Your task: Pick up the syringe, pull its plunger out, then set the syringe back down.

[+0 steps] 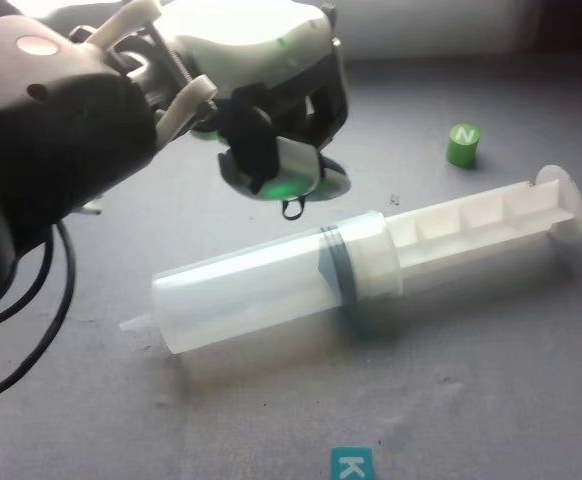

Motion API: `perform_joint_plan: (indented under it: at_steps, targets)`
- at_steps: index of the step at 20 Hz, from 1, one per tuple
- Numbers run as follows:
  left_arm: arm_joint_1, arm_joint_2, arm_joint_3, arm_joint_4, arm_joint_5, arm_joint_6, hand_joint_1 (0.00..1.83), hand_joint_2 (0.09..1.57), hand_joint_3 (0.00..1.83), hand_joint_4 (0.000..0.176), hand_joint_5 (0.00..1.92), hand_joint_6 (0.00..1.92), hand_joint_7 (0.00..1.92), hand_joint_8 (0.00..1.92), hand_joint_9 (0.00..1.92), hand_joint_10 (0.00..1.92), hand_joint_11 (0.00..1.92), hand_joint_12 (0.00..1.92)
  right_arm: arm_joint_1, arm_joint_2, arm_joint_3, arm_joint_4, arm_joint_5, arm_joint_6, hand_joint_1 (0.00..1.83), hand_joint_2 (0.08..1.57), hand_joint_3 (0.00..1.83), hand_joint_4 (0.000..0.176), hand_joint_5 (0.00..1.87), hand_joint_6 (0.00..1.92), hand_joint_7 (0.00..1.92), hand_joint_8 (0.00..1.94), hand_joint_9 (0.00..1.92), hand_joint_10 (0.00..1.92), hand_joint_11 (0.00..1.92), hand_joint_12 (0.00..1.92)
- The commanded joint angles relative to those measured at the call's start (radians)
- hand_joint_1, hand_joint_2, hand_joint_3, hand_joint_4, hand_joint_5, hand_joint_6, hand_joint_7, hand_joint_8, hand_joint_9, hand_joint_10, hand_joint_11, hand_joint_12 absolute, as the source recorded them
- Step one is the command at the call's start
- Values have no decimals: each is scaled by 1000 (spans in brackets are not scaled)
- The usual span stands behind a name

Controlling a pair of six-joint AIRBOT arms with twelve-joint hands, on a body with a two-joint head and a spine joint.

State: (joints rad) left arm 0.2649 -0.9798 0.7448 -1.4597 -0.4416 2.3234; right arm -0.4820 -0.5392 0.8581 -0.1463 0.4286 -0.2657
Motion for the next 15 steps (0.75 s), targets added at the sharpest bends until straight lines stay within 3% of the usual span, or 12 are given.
perform_joint_plan:
  at_steps: [1, 7, 15]
  targets:
    - [-15, 5, -5, 42, -18, 3, 1253, 1216, 0, 0, 1449, 1921, 1510, 1921, 1532, 1921, 1510, 1921, 14, 16, 7, 28, 48, 6, 1044, 1432, 0, 170, 1588, 1921, 1765, 1941, 1882, 1921, 1921, 1921]
    - [-29, 31, -12, 42, -18, 4, 1238, 1234, 3, 0, 1438, 1921, 1493, 1921, 1506, 1921, 1474, 1921, 81, 50, 3, 54, -119, -2, 1028, 1424, 0, 176, 1601, 1921, 1740, 1941, 1838, 1921, 1921, 1921]
    - [-35, 36, -16, 45, -22, 18, 1226, 1245, 4, 0, 1452, 1921, 1518, 1921, 1529, 1921, 1484, 1921, 112, 33, -21, 55, -123, -55, 1015, 1417, 0, 176, 1571, 1921, 1711, 1941, 1805, 1921, 1921, 1921]
